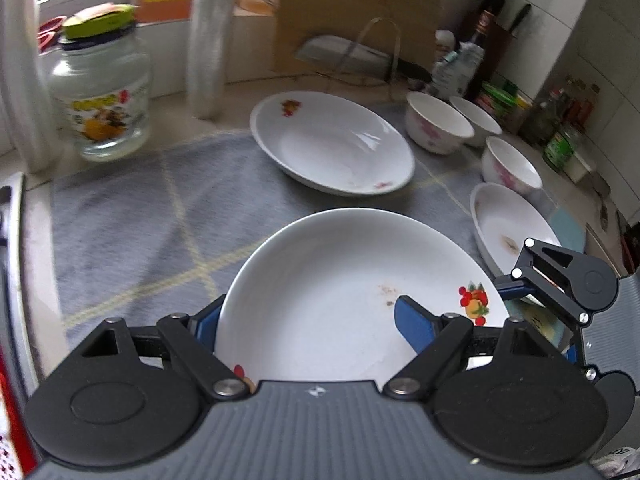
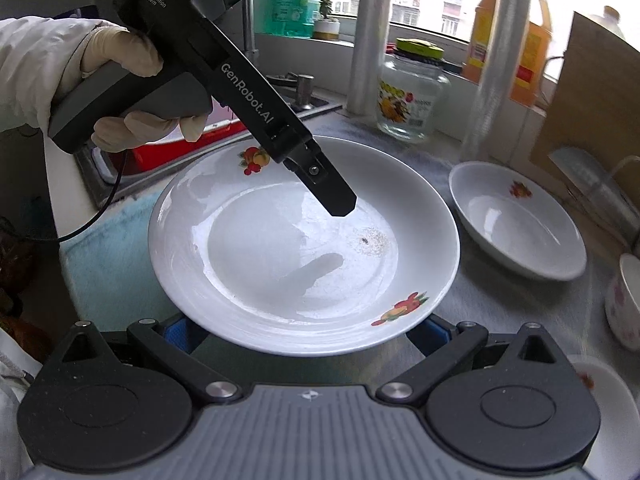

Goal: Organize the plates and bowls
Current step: 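Lift the held plate with the left tool and carry it toward the sink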

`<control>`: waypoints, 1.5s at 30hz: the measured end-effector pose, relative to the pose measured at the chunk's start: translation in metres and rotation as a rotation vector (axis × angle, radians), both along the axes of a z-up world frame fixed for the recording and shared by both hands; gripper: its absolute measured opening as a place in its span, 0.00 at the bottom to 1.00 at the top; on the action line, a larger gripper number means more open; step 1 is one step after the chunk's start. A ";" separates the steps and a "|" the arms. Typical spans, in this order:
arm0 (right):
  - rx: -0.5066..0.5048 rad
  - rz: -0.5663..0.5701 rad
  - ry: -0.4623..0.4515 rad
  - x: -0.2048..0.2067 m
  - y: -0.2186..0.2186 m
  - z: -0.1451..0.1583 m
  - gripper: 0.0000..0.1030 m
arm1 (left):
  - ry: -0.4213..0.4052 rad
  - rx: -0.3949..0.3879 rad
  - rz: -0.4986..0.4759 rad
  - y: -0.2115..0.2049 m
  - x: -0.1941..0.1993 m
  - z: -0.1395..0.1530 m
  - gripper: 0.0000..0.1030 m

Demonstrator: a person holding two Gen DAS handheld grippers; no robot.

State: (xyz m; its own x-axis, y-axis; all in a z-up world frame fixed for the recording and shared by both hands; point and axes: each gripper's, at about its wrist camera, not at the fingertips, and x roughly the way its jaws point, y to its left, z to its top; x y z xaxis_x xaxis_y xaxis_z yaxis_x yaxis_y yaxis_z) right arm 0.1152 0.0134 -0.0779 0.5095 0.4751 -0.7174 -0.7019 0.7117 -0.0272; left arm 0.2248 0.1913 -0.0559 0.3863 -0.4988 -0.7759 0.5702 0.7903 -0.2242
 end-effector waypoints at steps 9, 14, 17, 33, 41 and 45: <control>-0.004 0.047 0.002 0.038 0.031 -0.005 1.00 | -0.004 0.000 0.052 0.034 0.032 -0.003 0.83; -0.007 0.055 0.013 0.054 0.044 -0.012 1.00 | -0.002 -0.003 0.073 0.047 0.048 -0.009 0.83; -0.013 0.054 0.021 0.059 0.050 -0.016 1.00 | 0.007 -0.001 0.077 0.052 0.057 -0.014 0.83; -0.030 0.024 0.064 0.076 0.061 -0.028 1.00 | 0.016 -0.003 0.072 0.061 0.076 -0.031 0.83; -0.041 0.024 0.072 0.078 0.064 -0.032 1.00 | 0.027 -0.002 0.076 0.063 0.077 -0.034 0.83; -0.054 0.025 0.066 0.079 0.066 -0.033 1.00 | 0.001 0.019 0.071 0.060 0.074 -0.035 0.85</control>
